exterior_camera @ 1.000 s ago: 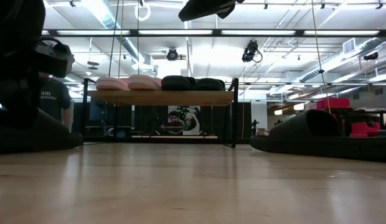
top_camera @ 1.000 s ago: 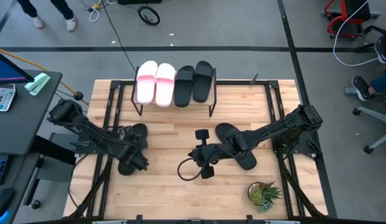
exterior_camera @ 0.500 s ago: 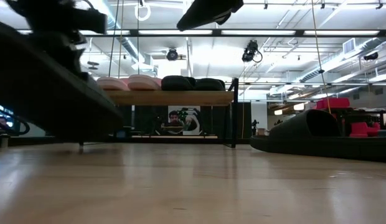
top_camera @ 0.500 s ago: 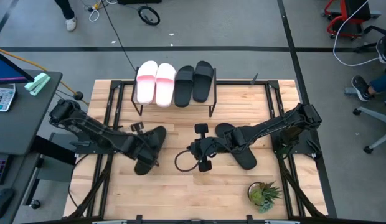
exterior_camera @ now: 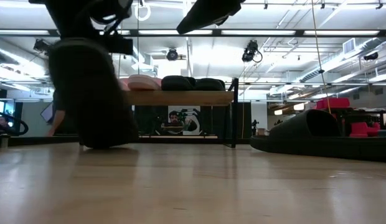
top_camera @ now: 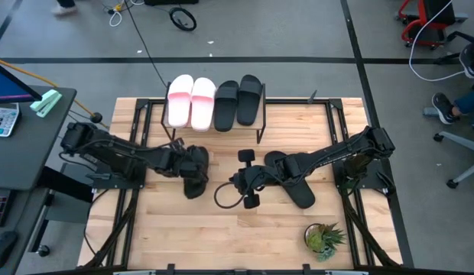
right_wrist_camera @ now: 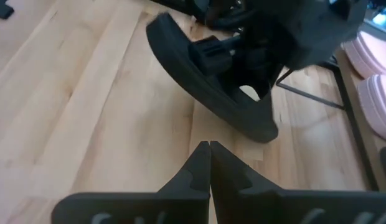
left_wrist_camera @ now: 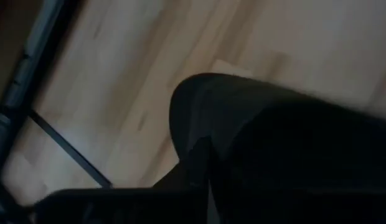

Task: Pick and place slides into the shelf
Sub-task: Put the black slide under the shelf

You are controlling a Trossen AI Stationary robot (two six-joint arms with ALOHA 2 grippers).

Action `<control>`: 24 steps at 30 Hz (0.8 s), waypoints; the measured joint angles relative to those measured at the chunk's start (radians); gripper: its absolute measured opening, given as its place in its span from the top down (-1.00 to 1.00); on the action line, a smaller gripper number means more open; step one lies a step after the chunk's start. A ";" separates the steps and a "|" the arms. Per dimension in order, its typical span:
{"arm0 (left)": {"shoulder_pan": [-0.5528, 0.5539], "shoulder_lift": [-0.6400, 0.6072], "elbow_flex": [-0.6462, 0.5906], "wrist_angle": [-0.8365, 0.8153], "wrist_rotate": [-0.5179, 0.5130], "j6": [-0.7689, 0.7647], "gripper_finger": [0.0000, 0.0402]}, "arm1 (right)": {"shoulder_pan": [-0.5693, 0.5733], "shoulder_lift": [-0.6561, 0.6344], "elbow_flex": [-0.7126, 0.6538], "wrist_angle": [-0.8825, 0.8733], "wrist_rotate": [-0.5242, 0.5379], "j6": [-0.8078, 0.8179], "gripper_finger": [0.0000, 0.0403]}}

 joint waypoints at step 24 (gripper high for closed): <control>-0.064 0.005 0.060 0.000 0.328 0.035 -0.03 | -0.024 0.000 0.000 0.000 0.000 -0.127 0.98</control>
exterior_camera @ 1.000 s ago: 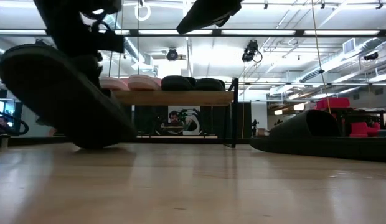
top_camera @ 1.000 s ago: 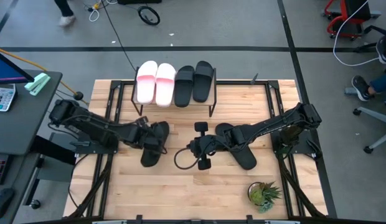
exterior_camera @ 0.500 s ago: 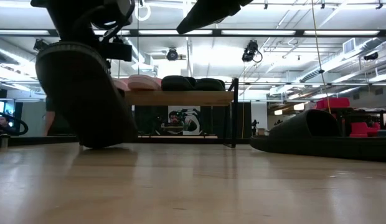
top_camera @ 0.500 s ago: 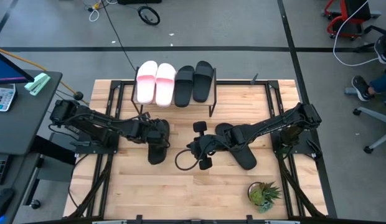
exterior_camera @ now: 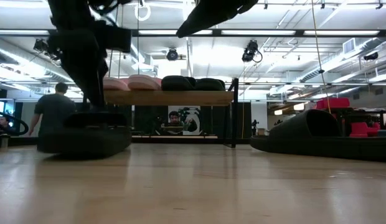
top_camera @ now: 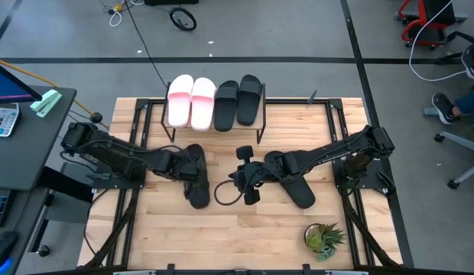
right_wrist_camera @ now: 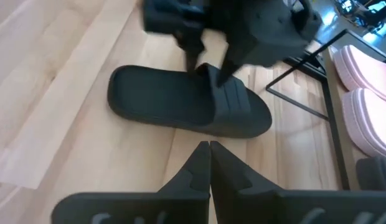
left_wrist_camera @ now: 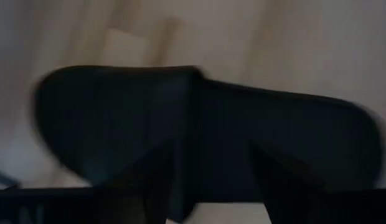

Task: Pick and place slides into the shelf
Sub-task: Put the black slide under the shelf

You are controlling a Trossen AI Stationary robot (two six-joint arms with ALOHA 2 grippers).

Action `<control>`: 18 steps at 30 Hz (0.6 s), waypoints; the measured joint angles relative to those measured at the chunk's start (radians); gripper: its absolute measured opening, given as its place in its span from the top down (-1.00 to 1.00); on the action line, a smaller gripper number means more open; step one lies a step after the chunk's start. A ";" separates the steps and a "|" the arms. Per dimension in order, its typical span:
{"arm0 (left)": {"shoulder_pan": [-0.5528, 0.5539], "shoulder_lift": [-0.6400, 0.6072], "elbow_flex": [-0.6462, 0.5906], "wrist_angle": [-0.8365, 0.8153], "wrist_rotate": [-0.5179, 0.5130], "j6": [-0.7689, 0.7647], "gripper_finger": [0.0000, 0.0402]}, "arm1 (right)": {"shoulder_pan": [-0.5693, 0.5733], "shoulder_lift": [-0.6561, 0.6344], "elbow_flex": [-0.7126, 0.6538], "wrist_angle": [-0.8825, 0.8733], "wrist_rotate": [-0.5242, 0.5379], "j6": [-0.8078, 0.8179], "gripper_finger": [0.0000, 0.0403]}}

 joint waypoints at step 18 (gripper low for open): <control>-0.301 0.148 0.050 0.185 0.090 -0.020 0.02 | -0.011 0.000 0.000 0.001 0.000 0.046 0.98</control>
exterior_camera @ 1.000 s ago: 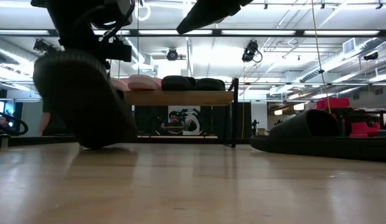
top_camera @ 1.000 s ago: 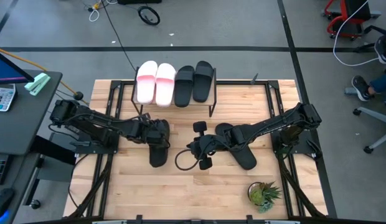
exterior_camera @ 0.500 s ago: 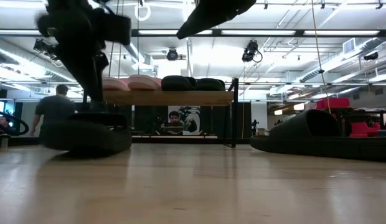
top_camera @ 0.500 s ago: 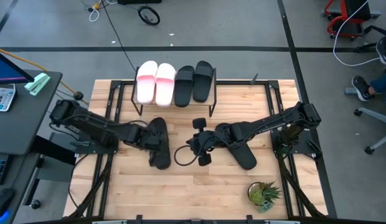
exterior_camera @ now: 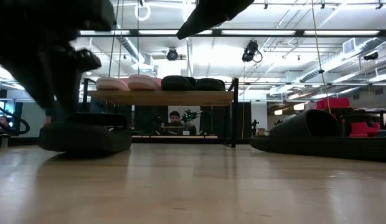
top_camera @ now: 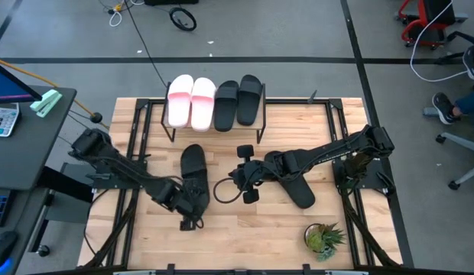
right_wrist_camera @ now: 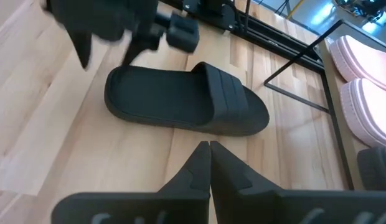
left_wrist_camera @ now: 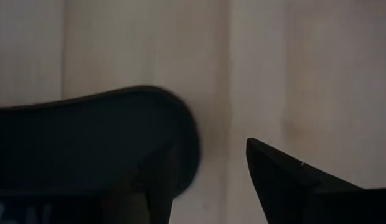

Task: Pick and place slides into the shelf
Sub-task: Put the black slide under the shelf

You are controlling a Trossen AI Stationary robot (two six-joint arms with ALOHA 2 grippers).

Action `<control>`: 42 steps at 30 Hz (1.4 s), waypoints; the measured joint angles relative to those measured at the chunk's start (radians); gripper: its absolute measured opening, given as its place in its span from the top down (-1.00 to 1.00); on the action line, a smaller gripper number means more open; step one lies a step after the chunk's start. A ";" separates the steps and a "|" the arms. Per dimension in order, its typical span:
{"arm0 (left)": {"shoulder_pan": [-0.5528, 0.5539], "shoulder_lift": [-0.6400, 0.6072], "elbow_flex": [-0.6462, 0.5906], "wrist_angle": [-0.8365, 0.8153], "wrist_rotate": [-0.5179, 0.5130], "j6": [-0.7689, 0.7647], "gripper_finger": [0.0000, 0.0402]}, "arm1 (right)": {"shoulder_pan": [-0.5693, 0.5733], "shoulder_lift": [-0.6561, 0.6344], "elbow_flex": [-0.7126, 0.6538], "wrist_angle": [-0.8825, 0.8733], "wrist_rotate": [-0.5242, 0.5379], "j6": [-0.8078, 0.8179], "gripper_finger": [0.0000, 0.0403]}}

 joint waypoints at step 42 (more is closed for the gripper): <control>0.021 0.142 0.328 -0.612 -0.443 -0.081 0.93 | 0.000 0.000 0.000 -0.025 0.000 0.050 0.98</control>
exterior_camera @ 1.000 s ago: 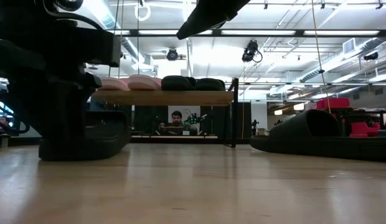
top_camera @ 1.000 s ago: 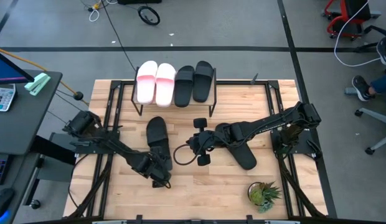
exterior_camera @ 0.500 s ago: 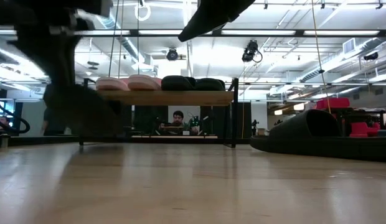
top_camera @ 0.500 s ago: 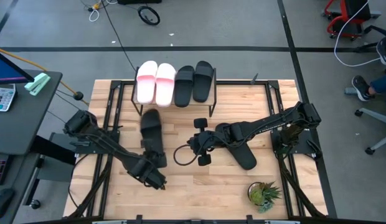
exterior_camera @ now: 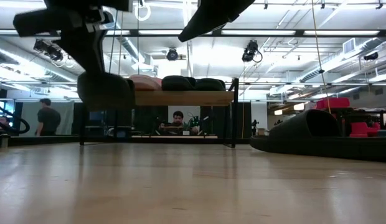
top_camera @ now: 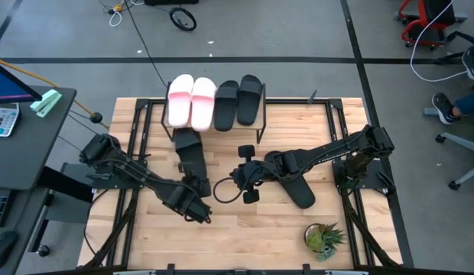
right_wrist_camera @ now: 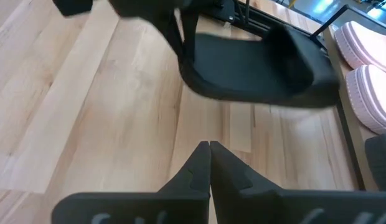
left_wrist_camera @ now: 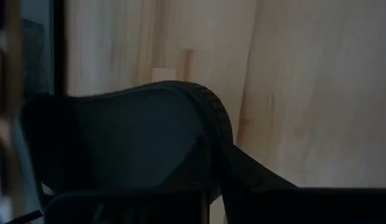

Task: Pick and place slides into the shelf
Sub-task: Put the black slide under the shelf

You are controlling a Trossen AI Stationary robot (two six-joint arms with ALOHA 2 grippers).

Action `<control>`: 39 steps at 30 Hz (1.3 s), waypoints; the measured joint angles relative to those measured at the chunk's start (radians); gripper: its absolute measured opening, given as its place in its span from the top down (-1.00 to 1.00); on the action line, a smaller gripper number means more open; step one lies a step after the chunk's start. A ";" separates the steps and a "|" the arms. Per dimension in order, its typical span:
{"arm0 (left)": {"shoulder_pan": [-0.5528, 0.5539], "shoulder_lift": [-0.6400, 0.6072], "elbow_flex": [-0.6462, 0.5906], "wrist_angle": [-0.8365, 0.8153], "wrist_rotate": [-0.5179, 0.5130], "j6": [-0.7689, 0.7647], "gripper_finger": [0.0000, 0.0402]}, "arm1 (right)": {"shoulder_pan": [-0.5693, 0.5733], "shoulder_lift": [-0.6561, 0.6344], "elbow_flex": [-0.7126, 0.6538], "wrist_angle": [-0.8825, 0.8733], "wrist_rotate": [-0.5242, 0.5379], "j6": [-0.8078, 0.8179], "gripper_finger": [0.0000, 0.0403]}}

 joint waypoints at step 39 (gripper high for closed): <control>0.368 -0.002 -0.508 0.461 -0.103 0.489 0.93 | 0.000 0.000 0.000 0.000 0.000 -0.040 0.98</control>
